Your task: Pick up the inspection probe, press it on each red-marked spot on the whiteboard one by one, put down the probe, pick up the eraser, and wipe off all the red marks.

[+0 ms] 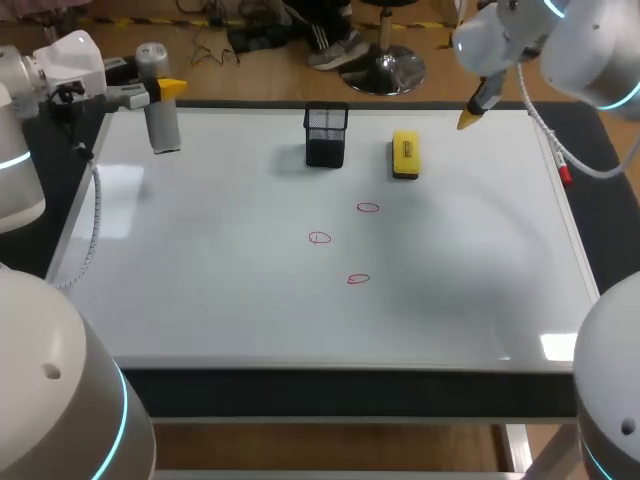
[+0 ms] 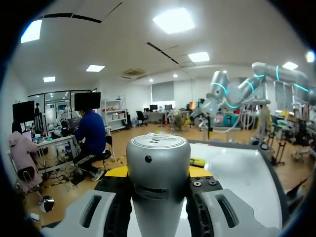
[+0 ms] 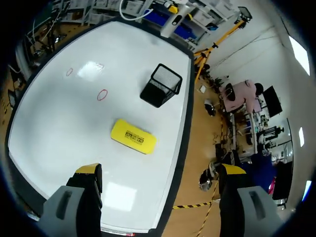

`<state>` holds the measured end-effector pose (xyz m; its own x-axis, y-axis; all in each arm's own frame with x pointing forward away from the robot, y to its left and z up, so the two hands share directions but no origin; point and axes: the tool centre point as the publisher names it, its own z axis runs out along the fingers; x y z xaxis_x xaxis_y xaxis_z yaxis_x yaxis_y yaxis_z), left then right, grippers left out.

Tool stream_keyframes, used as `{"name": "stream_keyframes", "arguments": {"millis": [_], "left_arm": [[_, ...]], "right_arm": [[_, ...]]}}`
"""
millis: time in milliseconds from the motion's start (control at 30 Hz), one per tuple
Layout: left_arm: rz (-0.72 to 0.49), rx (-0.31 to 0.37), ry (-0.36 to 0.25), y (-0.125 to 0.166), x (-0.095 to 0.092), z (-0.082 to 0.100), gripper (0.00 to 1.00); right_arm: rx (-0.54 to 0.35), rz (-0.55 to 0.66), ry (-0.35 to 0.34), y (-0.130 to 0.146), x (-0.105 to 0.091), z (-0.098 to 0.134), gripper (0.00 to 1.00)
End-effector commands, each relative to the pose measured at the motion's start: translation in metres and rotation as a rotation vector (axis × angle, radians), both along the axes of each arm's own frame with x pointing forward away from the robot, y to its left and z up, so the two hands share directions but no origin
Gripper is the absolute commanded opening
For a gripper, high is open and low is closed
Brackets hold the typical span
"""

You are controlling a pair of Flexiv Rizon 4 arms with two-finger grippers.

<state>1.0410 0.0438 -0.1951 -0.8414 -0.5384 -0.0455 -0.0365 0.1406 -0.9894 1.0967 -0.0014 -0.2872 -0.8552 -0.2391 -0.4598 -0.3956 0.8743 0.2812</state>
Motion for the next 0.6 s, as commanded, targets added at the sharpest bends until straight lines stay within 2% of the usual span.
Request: {"name": "stream_keyframes", "arguments": {"millis": [33, 600], "left_arm": [[0.0, -0.002, -0.002, -0.0001, -0.0003, 0.0004, 0.0], [0.0, -0.002, -0.002, -0.0001, -0.0003, 0.0004, 0.0]], "right_arm": [[-0.502, 0.39, 0.358, -0.0046, 0.0065, 0.0115, 1.0], [-0.502, 0.39, 0.358, -0.0046, 0.0065, 0.0115, 1.0]]}}
